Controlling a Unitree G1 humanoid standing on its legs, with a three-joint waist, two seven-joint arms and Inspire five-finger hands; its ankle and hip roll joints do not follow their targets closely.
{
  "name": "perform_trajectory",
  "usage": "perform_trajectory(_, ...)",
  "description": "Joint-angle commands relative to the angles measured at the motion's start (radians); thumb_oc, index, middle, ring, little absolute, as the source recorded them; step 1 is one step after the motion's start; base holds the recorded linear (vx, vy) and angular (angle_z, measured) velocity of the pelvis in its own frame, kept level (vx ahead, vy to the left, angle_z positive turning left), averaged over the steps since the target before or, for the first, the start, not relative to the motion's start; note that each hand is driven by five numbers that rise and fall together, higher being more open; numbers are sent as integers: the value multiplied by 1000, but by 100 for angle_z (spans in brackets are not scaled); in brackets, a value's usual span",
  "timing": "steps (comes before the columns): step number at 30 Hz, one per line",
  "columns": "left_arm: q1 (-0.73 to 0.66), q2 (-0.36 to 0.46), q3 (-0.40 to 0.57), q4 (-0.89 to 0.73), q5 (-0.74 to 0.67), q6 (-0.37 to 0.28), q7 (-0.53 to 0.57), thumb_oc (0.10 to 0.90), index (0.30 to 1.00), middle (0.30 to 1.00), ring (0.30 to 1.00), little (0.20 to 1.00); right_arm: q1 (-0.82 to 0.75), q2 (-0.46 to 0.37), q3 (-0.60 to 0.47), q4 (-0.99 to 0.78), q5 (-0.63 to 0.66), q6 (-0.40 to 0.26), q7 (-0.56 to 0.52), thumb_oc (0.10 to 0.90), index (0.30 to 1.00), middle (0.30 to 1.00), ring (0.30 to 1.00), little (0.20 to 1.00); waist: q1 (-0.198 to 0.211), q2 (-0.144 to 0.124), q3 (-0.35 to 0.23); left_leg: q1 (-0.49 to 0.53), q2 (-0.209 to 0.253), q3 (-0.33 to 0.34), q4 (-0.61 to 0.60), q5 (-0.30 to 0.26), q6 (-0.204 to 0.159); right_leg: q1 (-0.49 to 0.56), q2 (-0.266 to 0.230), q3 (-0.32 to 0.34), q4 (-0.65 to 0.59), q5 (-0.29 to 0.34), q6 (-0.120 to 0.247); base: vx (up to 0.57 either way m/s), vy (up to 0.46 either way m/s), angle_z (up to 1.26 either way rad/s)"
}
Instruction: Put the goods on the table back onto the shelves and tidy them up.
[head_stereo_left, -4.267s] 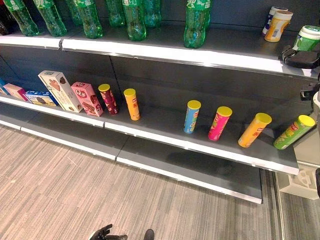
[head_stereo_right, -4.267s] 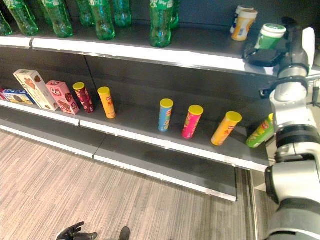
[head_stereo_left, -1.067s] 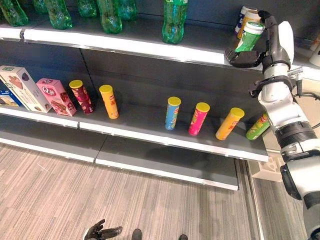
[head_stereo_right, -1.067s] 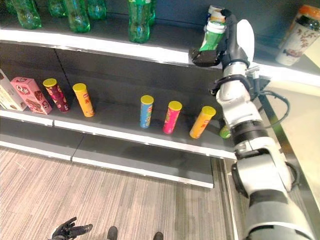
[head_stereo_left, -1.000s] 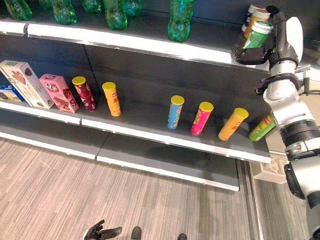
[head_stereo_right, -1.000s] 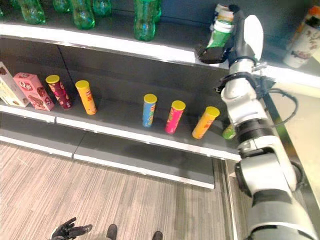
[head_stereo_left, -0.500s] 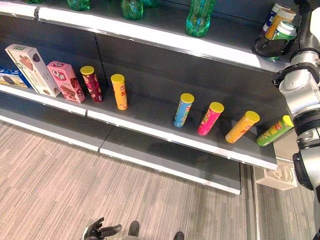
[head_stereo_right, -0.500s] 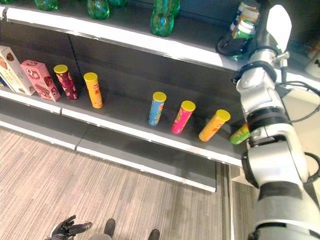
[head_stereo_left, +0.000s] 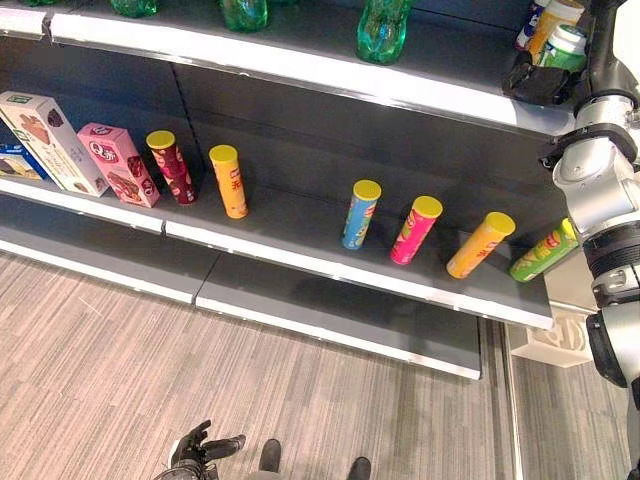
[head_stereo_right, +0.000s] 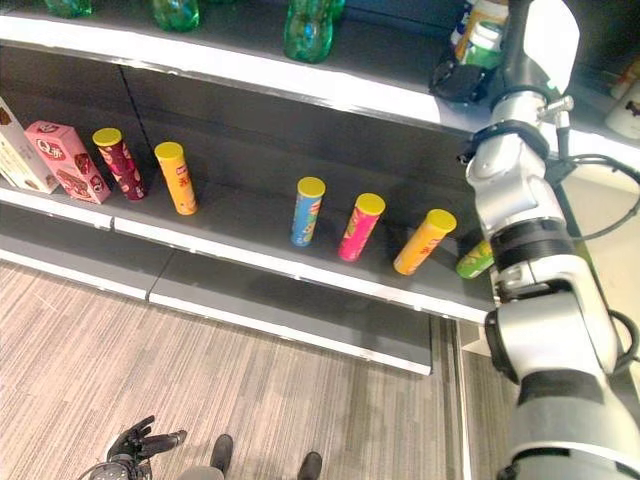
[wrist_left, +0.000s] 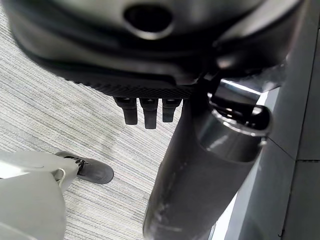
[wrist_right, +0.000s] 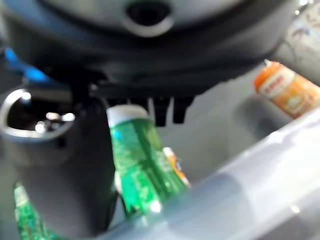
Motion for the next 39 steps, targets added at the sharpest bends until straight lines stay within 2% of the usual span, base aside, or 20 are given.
perform_trajectory(1,-22,64,-17,-8,-6,-44,30,800,900,900,900,900,-45,-64,32,-45,-59,-10,-50,800,900,900,900,900,0,-48,-33,37,8,108,3,-47,-24,84,-83,16,7,-27,103,6,-7,-3)
perform_trajectory(9,-20,62,-19,-5,-5,-44,32,800,900,900,900,900,-39,-55,26,-41,-38,-16,-46,800,900,900,900,900,-3,-40,-33,40,11,111,3,-47,-25,85,-81,19,7,-30,101,1,-4,-1)
perform_trajectory(12,-20,61,-17,1,-1,-43,31,800,900,900,900,900,-20,-45,16,-77,1,-44,-33,800,900,900,900,900,-3,-39,-34,43,12,112,3,-47,-25,86,-80,22,7,-32,101,0,0,0)
perform_trajectory(15,-18,59,-12,13,8,-39,20,800,900,900,900,900,11,-58,-8,-167,84,-107,-15,800,900,900,900,900,-3,-38,-36,43,13,112,3,-47,-26,87,-78,21,7,-35,101,0,0,0)
perform_trajectory(16,-16,57,-9,18,10,-39,17,800,900,900,900,900,40,-71,-34,-247,120,-141,-11,800,900,900,900,900,-4,-35,-38,43,14,112,3,-47,-26,88,-78,19,7,-37,101,0,0,0)
perform_trajectory(20,-12,54,0,20,15,-35,14,800,900,900,900,900,102,-94,-93,-370,110,-164,-23,800,900,900,900,900,-7,-33,-40,47,14,115,3,-50,-25,89,-77,21,7,-38,102,0,0,0)
perform_trajectory(21,-8,50,12,18,21,-34,14,800,900,900,900,900,150,-119,-141,-466,78,-178,-40,800,900,900,900,900,-16,-29,-43,49,14,118,3,-53,-24,90,-77,25,7,-40,102,0,0,0)
perform_trajectory(24,-12,44,21,20,35,-29,18,800,900,900,900,900,235,-136,-241,-609,55,-201,-64,800,900,900,900,900,-29,-25,-48,54,15,122,3,-58,-23,90,-76,28,7,-41,103,4,1,-2)
perform_trajectory(27,-10,43,22,17,40,-29,20,800,900,900,900,900,294,-129,-312,-684,54,-218,-77,800,900,900,900,900,-34,-27,-52,57,16,126,3,-60,-22,90,-75,33,7,-42,104,5,3,-8)
perform_trajectory(29,-14,38,28,16,55,-26,20,800,900,900,900,900,349,-159,-379,-774,12,-224,-96,800,900,900,900,900,-53,-30,-57,63,19,134,3,-65,-21,87,-75,42,7,-41,106,11,10,-10)
perform_trajectory(32,-18,38,26,14,63,-24,23,800,900,900,900,900,388,-168,-425,-824,-2,-225,-103,800,900,900,900,900,-58,-34,-62,66,20,139,3,-69,-21,85,-74,49,7,-42,107,4,5,-8)
perform_trajectory(34,-25,34,32,15,69,-23,24,800,900,900,900,900,413,-193,-470,-873,-22,-227,-124,800,900,900,900,900,-75,-35,-70,72,21,147,3,-73,-19,84,-74,60,7,-40,108,5,9,-14)
perform_trajectory(39,-29,27,29,20,73,-22,24,800,900,900,900,900,484,-172,-557,-967,30,-265,-120,800,900,900,900,900,-96,-34,-79,84,21,165,3,-81,-14,79,-74,83,7,-35,109,0,25,-18)
